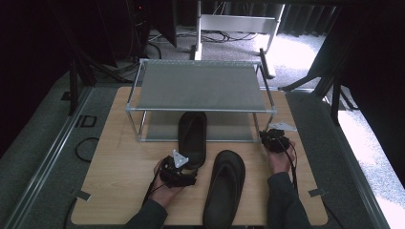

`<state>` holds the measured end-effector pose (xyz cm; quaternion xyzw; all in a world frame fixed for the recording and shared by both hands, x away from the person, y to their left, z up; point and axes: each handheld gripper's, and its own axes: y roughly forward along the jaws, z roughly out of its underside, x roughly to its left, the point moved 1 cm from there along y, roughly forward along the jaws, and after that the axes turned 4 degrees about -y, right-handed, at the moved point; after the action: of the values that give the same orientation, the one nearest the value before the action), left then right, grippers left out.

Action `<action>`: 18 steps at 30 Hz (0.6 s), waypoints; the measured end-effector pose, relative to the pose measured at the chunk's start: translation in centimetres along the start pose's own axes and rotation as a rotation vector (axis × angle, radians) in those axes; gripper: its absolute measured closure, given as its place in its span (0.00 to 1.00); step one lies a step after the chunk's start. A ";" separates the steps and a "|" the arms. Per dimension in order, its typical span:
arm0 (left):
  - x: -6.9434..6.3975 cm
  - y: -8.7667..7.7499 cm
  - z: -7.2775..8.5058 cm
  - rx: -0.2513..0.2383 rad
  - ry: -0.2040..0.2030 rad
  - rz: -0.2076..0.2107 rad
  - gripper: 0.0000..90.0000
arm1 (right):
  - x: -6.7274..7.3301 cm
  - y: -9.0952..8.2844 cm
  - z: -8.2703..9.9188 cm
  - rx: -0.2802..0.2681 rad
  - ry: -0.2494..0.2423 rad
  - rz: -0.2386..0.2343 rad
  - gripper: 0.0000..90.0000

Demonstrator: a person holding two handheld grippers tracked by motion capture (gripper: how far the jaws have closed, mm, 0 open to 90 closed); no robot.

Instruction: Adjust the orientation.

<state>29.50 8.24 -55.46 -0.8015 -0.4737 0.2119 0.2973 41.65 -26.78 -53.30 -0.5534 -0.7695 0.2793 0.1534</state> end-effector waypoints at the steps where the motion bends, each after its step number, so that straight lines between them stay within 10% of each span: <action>1: 0.0 0.2 -0.2 -0.002 0.002 0.000 0.22 | 0.0 0.0 0.0 0.000 0.000 0.000 0.90; 18: 1.1 2.2 -2.0 0.015 0.008 -0.018 0.22 | 0.0 0.0 0.0 -0.001 -0.002 -0.003 0.90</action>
<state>32.60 7.80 -55.53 -0.7960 -0.4779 0.2095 0.3069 41.67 -26.81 -53.31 -0.5521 -0.7706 0.2792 0.1530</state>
